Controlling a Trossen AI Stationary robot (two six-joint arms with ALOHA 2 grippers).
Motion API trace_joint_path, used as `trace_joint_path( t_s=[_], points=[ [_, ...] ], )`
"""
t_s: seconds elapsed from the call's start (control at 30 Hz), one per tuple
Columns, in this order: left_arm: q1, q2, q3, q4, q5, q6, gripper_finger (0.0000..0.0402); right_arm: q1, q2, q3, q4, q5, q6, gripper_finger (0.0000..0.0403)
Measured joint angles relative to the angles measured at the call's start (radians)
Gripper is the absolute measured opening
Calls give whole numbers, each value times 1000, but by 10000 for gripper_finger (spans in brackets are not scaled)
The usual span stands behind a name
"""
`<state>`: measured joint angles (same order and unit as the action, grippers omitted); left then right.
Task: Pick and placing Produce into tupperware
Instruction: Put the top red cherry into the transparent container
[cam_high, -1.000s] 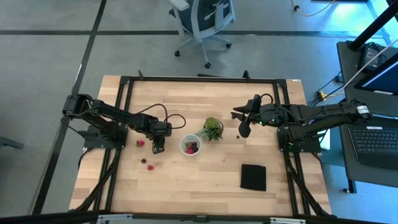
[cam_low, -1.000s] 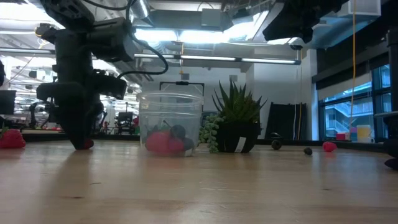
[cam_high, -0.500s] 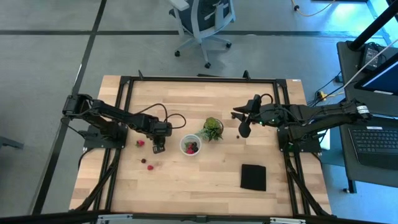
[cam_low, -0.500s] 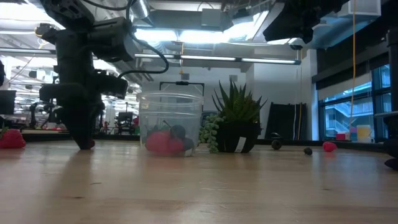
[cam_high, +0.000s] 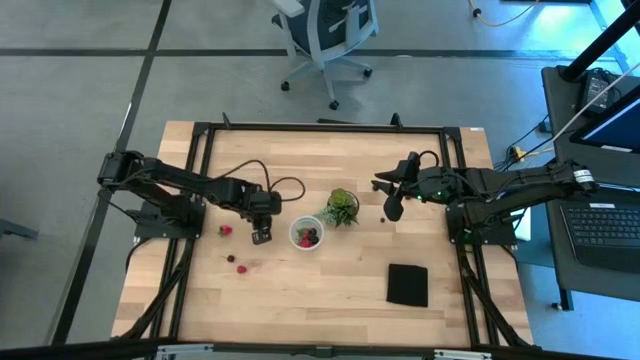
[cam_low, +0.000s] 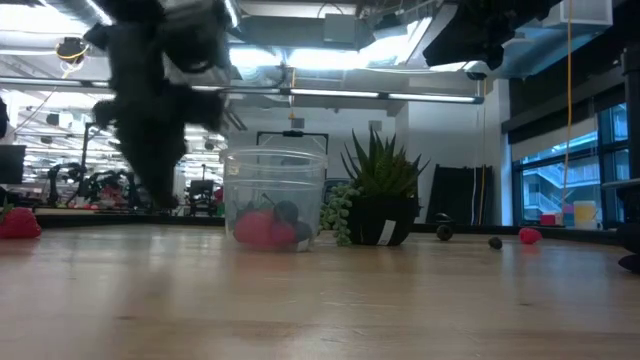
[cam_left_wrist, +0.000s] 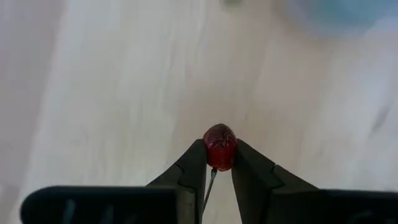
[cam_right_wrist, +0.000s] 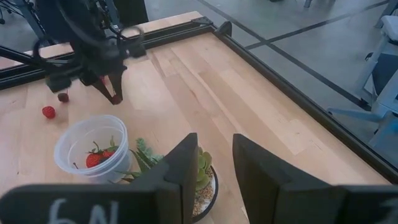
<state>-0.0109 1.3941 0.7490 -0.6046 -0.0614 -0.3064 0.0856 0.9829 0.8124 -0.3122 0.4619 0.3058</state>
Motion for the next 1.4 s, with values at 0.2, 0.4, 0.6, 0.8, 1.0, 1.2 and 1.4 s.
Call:
trace_joint_path(
  t_s=[0.2,0.4,0.6,0.8,1.0,1.2,1.4],
  points=[
    [6,-46,142,-23,-4,14,57,0,0,0,0,0,0,103],
    [-16,-26,312,-19,5,138,57,0,0,0,1,0,-1,103],
    [-58,71,428,-18,1,186,57,0,0,0,1,0,0,103],
    [-99,193,484,-28,1,187,57,0,3,0,1,0,0,103],
    [-117,286,491,-45,1,186,57,0,23,0,4,0,4,103],
    [-117,360,490,-62,1,181,57,0,65,0,8,-1,6,103],
    [-117,402,490,-71,1,180,57,0,109,0,13,-3,8,103]
  ],
)
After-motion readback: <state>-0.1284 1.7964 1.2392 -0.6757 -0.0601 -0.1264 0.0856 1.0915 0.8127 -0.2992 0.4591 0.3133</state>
